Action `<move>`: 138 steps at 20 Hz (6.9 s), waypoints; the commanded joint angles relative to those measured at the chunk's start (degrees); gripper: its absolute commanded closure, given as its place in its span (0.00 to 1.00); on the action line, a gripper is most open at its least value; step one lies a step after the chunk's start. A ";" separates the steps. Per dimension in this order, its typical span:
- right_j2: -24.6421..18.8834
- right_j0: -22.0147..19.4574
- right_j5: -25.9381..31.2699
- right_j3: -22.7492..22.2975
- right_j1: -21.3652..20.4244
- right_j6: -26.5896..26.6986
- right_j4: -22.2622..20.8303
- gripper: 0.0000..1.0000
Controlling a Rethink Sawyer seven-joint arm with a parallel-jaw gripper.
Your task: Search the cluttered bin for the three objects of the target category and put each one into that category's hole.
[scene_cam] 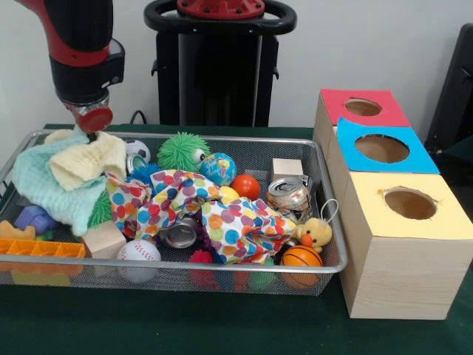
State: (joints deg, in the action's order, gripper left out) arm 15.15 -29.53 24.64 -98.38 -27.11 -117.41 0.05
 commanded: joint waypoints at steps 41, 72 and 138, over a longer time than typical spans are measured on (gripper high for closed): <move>-5.10 8.33 22.31 17.63 -4.26 -11.55 2.55 0.00; 2.04 18.27 24.87 22.72 1.33 -19.72 14.94 0.00; 2.96 22.46 10.60 14.83 10.91 -18.95 20.99 1.00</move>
State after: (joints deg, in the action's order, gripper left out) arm 20.43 -8.16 31.71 -80.11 -18.70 -123.04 19.33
